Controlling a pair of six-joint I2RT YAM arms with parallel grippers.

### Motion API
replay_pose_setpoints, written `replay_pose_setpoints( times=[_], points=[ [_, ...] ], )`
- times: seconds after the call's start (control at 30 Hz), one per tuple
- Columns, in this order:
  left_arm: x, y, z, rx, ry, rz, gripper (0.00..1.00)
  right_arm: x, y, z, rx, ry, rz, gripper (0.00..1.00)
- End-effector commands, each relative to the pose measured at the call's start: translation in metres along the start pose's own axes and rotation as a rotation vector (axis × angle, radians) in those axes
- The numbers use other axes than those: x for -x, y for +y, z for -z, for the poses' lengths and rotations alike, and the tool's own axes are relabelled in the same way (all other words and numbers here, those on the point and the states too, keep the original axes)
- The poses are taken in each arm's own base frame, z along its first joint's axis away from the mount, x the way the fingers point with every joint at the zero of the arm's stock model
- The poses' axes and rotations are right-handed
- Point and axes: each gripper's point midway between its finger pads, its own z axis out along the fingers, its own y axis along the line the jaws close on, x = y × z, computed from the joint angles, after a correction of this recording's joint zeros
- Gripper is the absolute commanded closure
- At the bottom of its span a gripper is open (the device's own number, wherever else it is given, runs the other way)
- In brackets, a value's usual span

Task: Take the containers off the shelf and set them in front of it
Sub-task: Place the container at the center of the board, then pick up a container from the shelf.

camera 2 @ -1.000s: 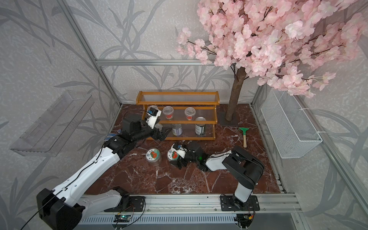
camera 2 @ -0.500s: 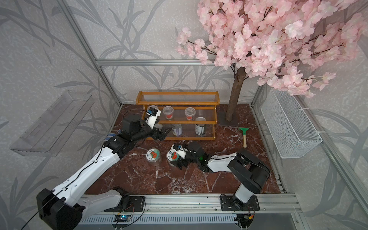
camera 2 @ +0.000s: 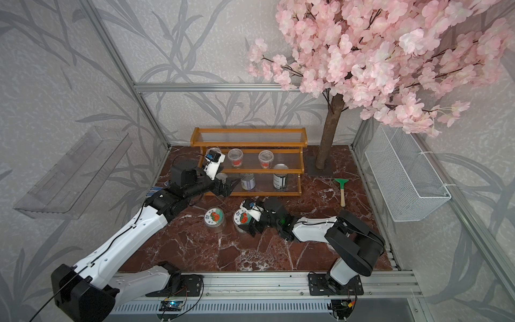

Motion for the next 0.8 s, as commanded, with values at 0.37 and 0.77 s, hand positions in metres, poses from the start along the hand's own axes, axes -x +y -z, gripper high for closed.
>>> replay_pose_setpoints(
  times=[0.37, 0.77],
  points=[
    [0.007, 0.0, 0.008, -0.002, -0.033, 0.006, 0.0, 0.097, -0.114, 0.099, -0.452, -0.177, -0.163, 0.01],
    [0.009, 0.001, 0.011, 0.003, -0.044, 0.012, 0.0, 0.127, -0.206, 0.11, -0.694, -0.192, -0.24, 0.01]
  ],
)
